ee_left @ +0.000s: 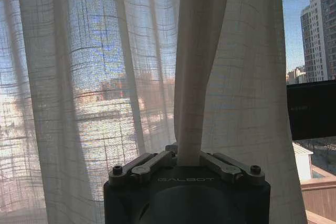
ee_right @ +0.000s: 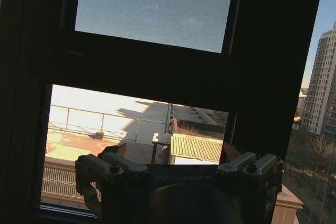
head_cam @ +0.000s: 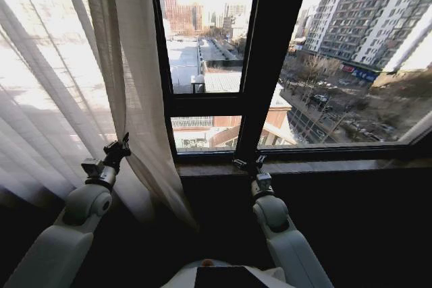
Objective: Open the curtains by pulling them apart, changing their state from closed to fully open.
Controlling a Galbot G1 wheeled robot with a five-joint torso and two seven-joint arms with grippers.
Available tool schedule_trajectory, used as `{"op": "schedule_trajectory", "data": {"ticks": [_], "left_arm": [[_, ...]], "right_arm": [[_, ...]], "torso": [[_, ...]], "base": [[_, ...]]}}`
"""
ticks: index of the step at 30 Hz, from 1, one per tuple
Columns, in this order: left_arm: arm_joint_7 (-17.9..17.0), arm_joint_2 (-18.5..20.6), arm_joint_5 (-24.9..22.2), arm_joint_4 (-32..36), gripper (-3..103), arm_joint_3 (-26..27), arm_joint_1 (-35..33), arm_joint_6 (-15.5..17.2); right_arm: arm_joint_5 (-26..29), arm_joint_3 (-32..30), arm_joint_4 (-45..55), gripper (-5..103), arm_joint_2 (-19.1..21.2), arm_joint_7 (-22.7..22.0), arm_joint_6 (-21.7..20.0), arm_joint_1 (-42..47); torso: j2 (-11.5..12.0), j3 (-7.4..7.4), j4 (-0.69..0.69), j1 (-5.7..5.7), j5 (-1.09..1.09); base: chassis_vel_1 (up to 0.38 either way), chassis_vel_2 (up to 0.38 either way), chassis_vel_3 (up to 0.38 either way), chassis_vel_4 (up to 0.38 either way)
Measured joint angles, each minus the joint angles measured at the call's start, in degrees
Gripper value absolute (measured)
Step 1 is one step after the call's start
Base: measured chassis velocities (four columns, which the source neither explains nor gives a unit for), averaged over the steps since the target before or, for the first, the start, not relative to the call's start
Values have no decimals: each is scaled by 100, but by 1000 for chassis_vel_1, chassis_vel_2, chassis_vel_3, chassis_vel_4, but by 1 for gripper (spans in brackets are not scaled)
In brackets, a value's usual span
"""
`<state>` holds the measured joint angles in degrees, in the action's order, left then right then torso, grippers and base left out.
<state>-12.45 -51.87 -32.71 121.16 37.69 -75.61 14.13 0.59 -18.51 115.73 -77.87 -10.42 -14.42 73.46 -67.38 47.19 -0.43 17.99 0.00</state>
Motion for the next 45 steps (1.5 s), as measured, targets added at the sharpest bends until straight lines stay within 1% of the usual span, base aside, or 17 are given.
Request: {"op": "schedule_trajectory", "data": {"ticks": [14, 31, 35, 40, 45], "left_arm": [[-5, -143, 37, 336, 0, 71, -194, 0], [-6, -210, 79, 413, 0, 28, -240, 6], [-7, -247, 87, 413, 0, 51, -273, 5], [-17, -287, 107, 417, 0, 58, -312, 2], [-7, -333, 130, 439, 0, 30, -320, -2]], "right_arm": [[13, 16, 83, 100, 39, -2, 28, 34], [23, 35, 22, 100, 41, 7, 49, 9], [23, 105, -7, 100, 41, 18, 67, -2], [22, 179, -47, 100, 42, 85, 214, 1], [20, 197, -50, 100, 52, 144, 244, 3]], "torso": [[0, 0, -1, 0, 1], [0, 0, -1, 0, 1], [0, -1, 0, 0, -1], [0, -1, 1, 0, -3], [0, 0, -4, 0, 7]], "base": [[358, 353, -358, -358], [347, 352, -349, -350], [279, 227, -242, -281], [74, 76, -38, -63], [-21, -17, 12, 19]]}}
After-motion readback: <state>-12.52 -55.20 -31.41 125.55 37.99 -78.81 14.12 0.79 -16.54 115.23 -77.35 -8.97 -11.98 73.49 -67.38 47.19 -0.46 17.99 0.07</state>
